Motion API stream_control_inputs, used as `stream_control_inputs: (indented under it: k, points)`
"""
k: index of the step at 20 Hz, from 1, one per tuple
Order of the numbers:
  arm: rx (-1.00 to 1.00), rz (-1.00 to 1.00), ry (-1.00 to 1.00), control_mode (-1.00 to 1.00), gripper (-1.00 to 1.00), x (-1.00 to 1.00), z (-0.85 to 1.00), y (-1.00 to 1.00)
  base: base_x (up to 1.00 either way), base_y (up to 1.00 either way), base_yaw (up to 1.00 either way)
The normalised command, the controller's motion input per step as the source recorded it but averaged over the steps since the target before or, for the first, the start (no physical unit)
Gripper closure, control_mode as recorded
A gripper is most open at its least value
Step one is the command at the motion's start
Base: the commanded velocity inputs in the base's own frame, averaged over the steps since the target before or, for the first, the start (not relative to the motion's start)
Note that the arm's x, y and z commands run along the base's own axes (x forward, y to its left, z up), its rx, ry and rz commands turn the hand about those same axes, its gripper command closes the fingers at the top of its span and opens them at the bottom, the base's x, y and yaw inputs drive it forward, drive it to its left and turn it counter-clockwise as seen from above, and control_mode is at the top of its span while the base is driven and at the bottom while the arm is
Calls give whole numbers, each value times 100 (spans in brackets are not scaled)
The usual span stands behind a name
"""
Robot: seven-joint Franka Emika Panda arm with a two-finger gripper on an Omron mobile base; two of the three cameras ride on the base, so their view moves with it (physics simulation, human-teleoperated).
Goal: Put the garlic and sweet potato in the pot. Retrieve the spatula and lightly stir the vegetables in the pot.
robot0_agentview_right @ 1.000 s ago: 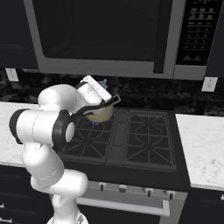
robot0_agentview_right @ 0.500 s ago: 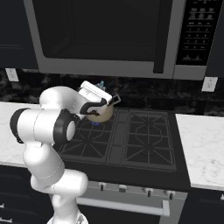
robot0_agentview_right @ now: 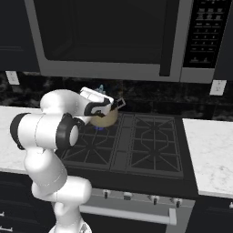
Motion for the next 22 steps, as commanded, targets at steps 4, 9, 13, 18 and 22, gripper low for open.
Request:
stream_control_inputs:
  k: [4,9,13,18,22]
  points:
    - [-17,0,-2,-100,100,0,-31,0,0,0,0]
    - [-14,0,-1,-100,100,5,-34,0,0,0,0]
    - [-11,0,-5,-100,100,0,-25,0,0,0,0]
    - [-10,0,-8,-100,100,0,-20,0,0,0,0]
    - [-5,0,-10,-100,100,6,-3,0,0,0,0]
